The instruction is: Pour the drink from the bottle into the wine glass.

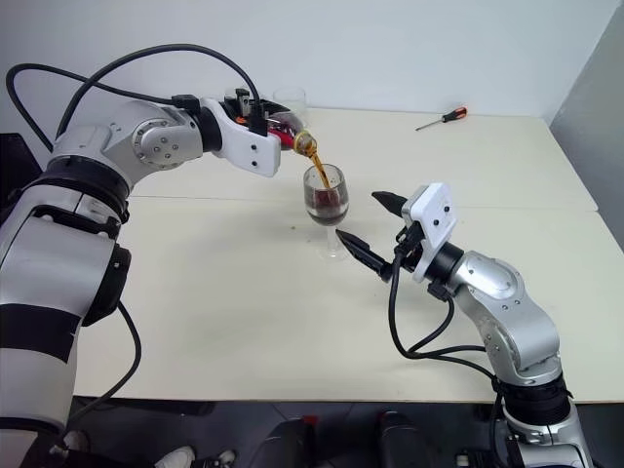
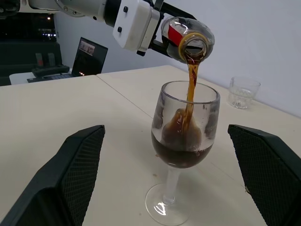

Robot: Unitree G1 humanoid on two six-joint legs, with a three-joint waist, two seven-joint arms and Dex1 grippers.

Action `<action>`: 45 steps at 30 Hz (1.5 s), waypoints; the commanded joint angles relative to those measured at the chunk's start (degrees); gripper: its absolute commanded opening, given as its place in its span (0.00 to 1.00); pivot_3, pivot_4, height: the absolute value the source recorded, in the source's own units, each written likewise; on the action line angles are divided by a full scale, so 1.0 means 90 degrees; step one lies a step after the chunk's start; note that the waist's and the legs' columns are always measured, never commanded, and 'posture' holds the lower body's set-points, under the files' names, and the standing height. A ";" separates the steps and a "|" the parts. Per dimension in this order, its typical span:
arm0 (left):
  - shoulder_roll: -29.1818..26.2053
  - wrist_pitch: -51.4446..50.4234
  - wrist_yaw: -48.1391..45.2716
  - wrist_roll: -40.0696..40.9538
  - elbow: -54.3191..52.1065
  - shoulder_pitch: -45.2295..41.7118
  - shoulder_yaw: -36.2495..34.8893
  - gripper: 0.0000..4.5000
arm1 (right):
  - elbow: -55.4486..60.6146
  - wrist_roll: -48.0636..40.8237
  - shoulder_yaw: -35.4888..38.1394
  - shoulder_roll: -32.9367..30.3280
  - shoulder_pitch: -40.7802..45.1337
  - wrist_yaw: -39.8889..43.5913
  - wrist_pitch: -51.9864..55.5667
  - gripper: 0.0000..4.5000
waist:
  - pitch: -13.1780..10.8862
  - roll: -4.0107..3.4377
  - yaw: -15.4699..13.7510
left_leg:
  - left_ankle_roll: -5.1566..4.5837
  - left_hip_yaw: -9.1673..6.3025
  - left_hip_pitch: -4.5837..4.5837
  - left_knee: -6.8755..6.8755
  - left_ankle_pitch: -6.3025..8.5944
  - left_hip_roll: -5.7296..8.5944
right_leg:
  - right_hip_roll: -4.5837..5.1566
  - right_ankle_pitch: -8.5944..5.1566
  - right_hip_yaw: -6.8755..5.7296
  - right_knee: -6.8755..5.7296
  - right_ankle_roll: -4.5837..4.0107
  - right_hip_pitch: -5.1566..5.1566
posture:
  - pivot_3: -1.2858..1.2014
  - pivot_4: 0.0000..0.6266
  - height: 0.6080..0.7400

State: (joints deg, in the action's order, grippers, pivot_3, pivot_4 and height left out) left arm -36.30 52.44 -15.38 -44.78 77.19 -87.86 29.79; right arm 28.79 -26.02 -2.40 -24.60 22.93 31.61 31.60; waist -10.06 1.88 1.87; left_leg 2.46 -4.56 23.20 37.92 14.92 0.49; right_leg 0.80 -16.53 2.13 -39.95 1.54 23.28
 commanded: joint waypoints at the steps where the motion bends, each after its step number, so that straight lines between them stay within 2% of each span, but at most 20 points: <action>1: -0.0127 -0.0029 0.0180 0.0051 -0.0031 -0.0347 -0.0051 0.32 | 0.0130 -0.0027 0.0105 -0.0033 0.0073 0.0047 -0.0150 1.00 | 0.0000 0.0000 0.0000 | 0.0000 0.0000 0.0000 0.0000 0.0000 0.0000 | 0.0000 0.0000 0.0000 0.0000 0.0000 0.0000 | 0.52 0.24 1.00; 38: -0.0081 -0.0037 0.0242 0.0026 -0.0025 -0.0443 -0.0019 0.32 | 0.0085 0.0007 0.0103 -0.0037 0.0126 0.0045 -0.0155 1.00 | 0.0000 0.0000 0.0000 | 0.0000 0.0000 0.0000 0.0001 0.0000 0.0000 | 0.0001 0.0000 0.0000 -0.0001 0.0000 0.0000 | 0.52 0.24 1.00; 45: 0.0063 -0.0148 -0.0311 0.0625 0.0026 -0.0311 -0.0476 0.32 | 0.0089 0.0009 0.0098 -0.0033 0.0119 0.0036 -0.0150 1.00 | 0.0000 0.0000 0.0000 | 0.0000 0.0001 0.0000 0.0001 0.0000 0.0000 | 0.0001 0.0000 0.0000 -0.0001 0.0000 0.0000 | 0.52 0.24 1.00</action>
State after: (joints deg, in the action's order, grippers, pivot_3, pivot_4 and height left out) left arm -35.82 51.53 -16.82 -42.69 77.59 -89.07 28.60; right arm 28.50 -25.94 -2.40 -24.60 23.22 31.70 31.60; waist -10.06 1.89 1.87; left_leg 2.46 -4.56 23.20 37.93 14.92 0.49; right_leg 0.81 -16.53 2.13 -39.96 1.53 23.28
